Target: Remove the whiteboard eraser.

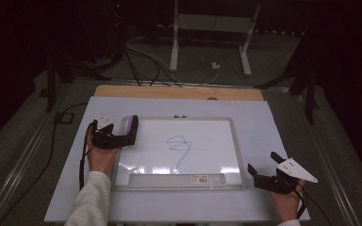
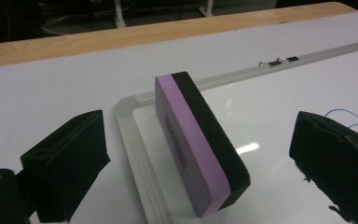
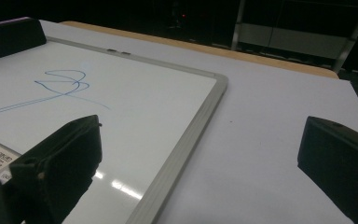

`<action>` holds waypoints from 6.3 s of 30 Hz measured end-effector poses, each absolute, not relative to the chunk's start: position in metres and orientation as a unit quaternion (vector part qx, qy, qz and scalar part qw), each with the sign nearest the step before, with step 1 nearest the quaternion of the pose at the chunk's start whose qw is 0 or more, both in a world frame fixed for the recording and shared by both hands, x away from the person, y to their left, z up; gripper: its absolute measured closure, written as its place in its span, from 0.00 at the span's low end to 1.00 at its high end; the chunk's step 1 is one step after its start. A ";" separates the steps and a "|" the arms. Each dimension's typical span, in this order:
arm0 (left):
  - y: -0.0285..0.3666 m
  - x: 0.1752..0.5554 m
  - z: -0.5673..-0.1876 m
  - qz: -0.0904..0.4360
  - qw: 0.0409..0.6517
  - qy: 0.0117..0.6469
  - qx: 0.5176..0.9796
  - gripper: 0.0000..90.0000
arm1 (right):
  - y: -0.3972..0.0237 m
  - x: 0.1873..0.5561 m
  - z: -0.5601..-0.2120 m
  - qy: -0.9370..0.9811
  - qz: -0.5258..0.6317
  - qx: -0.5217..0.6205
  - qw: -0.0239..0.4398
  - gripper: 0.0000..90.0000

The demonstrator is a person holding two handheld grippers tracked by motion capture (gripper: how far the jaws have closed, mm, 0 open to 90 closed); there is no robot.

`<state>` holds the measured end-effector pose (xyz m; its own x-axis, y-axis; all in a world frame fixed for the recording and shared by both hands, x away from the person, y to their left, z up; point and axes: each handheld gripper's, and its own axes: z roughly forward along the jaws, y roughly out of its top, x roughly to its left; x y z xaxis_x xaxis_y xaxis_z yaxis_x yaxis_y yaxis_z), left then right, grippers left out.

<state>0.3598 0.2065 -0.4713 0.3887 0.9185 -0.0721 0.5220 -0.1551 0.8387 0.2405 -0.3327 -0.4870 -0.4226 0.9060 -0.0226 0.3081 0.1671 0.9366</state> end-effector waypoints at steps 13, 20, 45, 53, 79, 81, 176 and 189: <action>0.193 0.363 -0.480 0.210 0.410 0.494 0.738 0.18 | -0.332 0.240 -0.487 0.698 0.475 0.434 0.315 0.00; 0.183 0.365 -0.486 0.206 0.393 0.499 0.745 0.18 | -0.332 0.240 -0.487 0.699 0.474 0.434 0.314 0.00; 0.177 0.368 -0.500 0.223 0.342 0.545 0.732 0.60 | -0.332 0.240 -0.487 0.698 0.474 0.435 0.315 0.00; 0.185 0.366 -0.497 0.234 0.341 0.550 0.726 0.70 | -0.332 0.241 -0.487 0.700 0.473 0.434 0.315 0.00; 0.171 0.353 -0.469 0.222 0.399 0.507 0.731 0.71 | -0.332 0.240 -0.487 0.699 0.473 0.434 0.315 0.00; 0.169 0.352 -0.469 0.221 0.399 0.505 0.733 0.71 | -0.332 0.240 -0.487 0.699 0.473 0.434 0.315 0.00; 0.087 0.320 -0.494 0.180 0.392 0.368 0.824 0.49 | -0.330 0.241 -0.488 0.705 0.466 0.434 0.313 0.00; 0.078 0.334 -0.499 0.162 0.402 0.429 0.792 0.23 | -0.330 0.241 -0.488 0.705 0.466 0.434 0.311 0.00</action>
